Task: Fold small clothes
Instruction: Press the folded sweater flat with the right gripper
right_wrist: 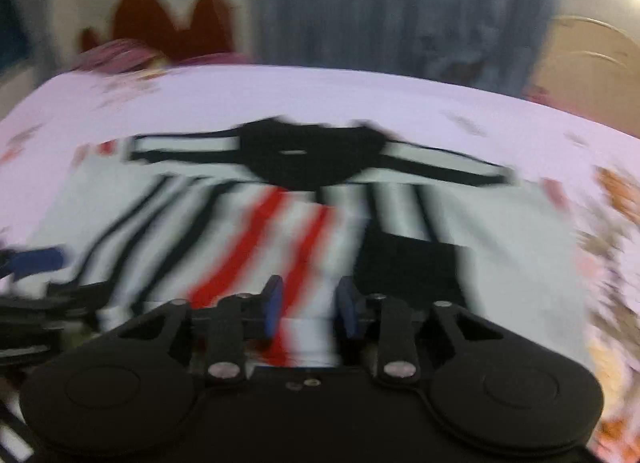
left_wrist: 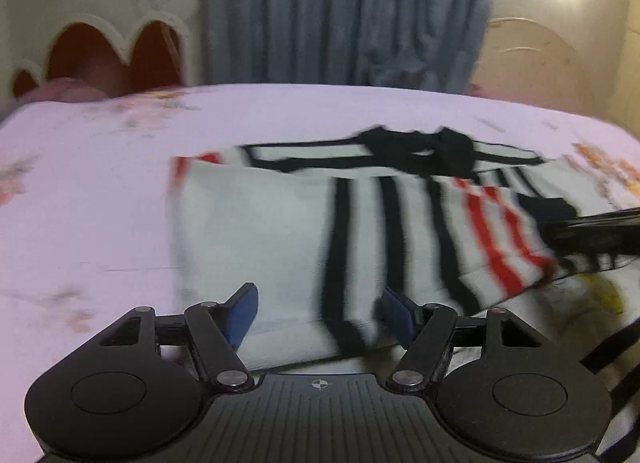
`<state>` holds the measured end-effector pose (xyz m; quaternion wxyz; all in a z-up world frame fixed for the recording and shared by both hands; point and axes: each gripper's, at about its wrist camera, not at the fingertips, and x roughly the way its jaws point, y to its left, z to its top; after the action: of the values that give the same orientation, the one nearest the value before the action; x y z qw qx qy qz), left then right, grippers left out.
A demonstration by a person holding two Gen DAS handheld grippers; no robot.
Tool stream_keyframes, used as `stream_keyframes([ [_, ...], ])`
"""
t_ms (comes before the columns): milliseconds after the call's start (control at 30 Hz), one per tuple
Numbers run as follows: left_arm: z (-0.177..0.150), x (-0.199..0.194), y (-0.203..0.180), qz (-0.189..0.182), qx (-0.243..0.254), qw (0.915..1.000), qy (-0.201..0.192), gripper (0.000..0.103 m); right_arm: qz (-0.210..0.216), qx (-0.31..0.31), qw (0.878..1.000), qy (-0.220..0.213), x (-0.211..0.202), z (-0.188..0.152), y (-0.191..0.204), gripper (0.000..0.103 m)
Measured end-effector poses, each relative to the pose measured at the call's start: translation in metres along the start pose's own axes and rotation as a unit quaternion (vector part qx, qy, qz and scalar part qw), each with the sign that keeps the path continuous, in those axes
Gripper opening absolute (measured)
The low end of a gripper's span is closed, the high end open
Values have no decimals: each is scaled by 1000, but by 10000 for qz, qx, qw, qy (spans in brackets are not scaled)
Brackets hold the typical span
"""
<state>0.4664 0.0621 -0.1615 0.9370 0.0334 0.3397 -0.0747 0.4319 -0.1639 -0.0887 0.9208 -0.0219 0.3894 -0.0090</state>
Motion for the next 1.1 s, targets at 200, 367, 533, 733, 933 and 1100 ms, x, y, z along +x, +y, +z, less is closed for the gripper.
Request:
stream_keyframes([
  [200, -6, -11, -6, -79, 34, 10000, -26, 69, 185, 127, 9997, -117, -15, -6, -18, 20],
  [367, 0, -8, -21, 167, 230, 9995, 107, 69, 122, -110, 9999, 41, -14, -9, -11, 21],
  [533, -5, 0, -31, 360, 381, 9984, 222, 69, 229, -158, 9995, 124, -9, -19, -21, 23],
  [733, -4, -2, -33, 453, 373, 9979, 264, 69, 276, -317, 9991, 66, -10, -21, -20, 23],
  [933, -2, -2, -36, 528, 433, 9972, 320, 70, 247, -507, 9983, 162, -10, -18, -16, 24],
  [1100, -7, -8, -38, 634, 597, 9959, 237, 103, 319, -505, 9979, 247, -12, -17, -19, 37],
])
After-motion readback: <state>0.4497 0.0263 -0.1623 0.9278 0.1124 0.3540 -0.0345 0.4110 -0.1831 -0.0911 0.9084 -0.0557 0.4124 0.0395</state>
